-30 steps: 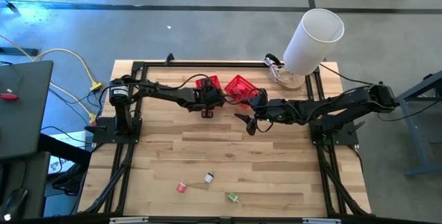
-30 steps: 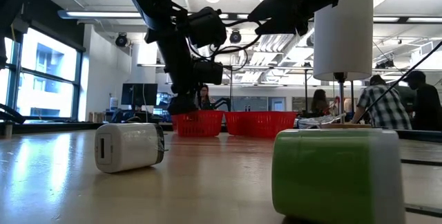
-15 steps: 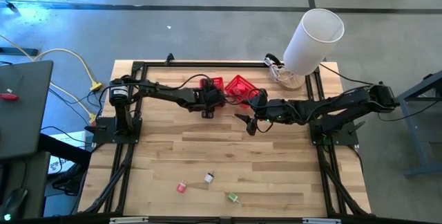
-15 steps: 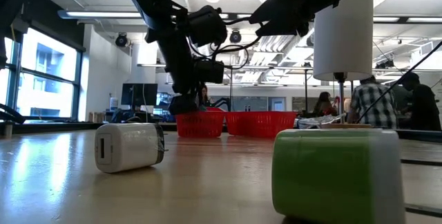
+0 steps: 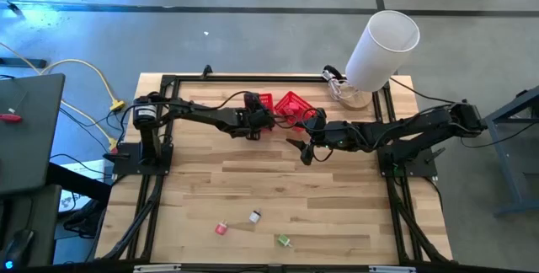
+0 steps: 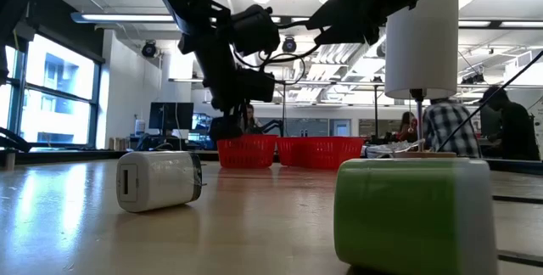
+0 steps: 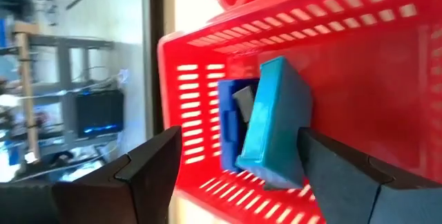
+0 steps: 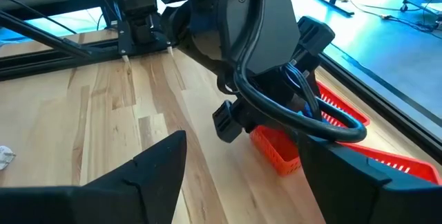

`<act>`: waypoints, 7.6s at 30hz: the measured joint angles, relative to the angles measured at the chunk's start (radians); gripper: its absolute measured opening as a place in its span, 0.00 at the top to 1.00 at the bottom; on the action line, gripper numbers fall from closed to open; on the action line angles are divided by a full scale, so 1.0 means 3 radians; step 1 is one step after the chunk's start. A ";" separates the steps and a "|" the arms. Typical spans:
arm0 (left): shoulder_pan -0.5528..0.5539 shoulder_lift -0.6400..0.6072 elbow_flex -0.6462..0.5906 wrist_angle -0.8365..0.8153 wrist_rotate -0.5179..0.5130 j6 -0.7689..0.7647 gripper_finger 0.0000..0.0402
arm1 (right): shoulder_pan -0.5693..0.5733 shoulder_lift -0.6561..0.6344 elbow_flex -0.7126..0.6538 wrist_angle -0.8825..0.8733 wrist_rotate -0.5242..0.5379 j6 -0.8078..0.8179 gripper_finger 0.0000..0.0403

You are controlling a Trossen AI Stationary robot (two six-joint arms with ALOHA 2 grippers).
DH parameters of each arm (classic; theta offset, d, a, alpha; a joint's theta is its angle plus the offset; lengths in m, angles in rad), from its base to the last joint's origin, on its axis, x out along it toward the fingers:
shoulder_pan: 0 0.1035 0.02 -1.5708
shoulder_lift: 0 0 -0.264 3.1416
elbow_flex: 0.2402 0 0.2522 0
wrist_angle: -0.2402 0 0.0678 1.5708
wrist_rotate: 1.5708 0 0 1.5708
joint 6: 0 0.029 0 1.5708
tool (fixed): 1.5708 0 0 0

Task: Pick & Place Office items
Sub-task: Put the light blue digital clock into the left red bin, then put the white charger adapter into the right red bin

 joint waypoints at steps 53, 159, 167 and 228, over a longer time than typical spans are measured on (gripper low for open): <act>-0.0468 -0.1705 0.0004 -0.1720 0.2450 -0.2653 0.31 | 0.0003 0.0000 0.0000 -0.0036 -0.0047 -0.0065 0.35; -0.2548 0.0347 0.1064 -0.1545 0.1492 -0.5668 0.31 | 0.1814 0.0419 0.0001 -0.0007 -0.0029 0.0627 0.35; -0.2535 0.0490 0.1064 -0.1393 0.1787 -0.5715 0.31 | 0.1814 0.0448 0.0000 0.0043 -0.0025 0.0626 0.35; -0.2331 0.0668 0.1058 -0.1316 0.1860 -0.4702 0.70 | 0.1814 0.0448 0.0000 0.0092 -0.0037 0.0790 0.35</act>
